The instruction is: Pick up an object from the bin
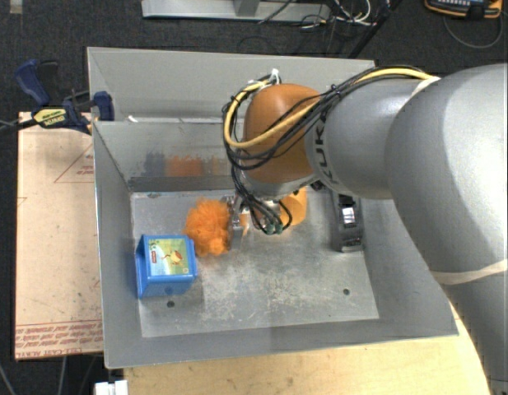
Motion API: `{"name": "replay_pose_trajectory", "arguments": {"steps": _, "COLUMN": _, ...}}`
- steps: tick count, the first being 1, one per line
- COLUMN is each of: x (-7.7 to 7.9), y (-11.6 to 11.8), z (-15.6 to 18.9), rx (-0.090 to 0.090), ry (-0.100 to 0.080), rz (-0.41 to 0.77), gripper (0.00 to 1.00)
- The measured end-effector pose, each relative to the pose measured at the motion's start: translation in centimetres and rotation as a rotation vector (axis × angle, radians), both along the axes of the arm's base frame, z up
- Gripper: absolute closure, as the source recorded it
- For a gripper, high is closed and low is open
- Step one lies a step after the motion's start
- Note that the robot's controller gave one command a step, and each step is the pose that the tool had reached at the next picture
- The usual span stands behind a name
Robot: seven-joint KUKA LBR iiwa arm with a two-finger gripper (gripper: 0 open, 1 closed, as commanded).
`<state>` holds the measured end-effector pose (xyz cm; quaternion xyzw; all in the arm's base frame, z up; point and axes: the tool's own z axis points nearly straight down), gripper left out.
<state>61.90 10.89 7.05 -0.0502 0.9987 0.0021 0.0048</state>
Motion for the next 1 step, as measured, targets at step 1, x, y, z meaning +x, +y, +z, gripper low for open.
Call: {"name": "replay_pose_trajectory", "arguments": {"steps": 1, "x": -1.01, "y": 0.15, "z": 16.93, "rx": 0.003, "ry": -0.009, "rz": -0.016, "gripper": 1.00}}
